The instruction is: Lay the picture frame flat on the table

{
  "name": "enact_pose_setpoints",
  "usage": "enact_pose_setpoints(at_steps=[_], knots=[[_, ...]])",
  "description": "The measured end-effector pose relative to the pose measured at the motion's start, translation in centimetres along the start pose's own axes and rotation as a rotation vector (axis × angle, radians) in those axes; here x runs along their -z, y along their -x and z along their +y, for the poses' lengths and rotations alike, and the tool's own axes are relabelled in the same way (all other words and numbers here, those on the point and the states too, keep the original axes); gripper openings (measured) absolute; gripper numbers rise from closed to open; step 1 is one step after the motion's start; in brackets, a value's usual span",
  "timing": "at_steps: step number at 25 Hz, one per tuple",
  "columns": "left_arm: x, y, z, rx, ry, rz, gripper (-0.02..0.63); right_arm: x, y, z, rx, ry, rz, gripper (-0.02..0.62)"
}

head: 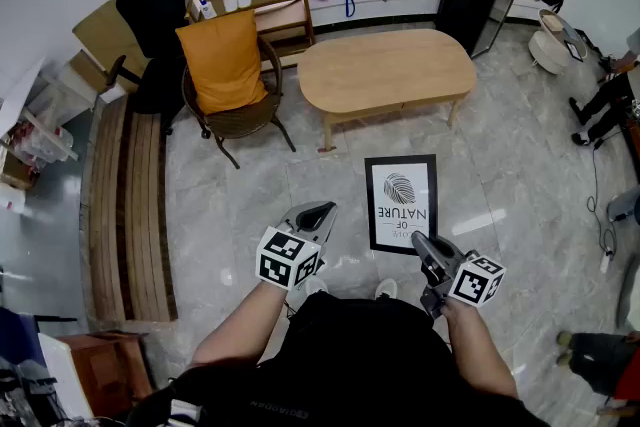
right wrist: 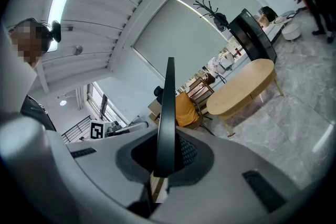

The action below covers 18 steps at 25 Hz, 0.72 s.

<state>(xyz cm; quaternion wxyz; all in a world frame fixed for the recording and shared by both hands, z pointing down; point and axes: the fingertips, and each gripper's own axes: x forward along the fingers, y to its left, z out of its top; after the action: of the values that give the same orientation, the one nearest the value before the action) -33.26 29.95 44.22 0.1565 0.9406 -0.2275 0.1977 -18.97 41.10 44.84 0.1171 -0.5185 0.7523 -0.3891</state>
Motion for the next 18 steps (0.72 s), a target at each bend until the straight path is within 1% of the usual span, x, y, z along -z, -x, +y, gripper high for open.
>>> enact_pose_setpoints(at_steps=[9, 14, 18], knots=[[-0.04, -0.20, 0.17, 0.002, -0.018, 0.011, 0.005, 0.07, -0.05, -0.19, 0.009, 0.003, -0.008, 0.011], [0.12, -0.28, 0.79, 0.000, -0.011, 0.009, 0.005, 0.36, -0.32, -0.21, 0.014, 0.005, -0.010, 0.011], [-0.32, -0.56, 0.98, 0.021, -0.018, 0.006, 0.005, 0.08, -0.79, 0.18, 0.029, 0.011, -0.017, 0.011]])
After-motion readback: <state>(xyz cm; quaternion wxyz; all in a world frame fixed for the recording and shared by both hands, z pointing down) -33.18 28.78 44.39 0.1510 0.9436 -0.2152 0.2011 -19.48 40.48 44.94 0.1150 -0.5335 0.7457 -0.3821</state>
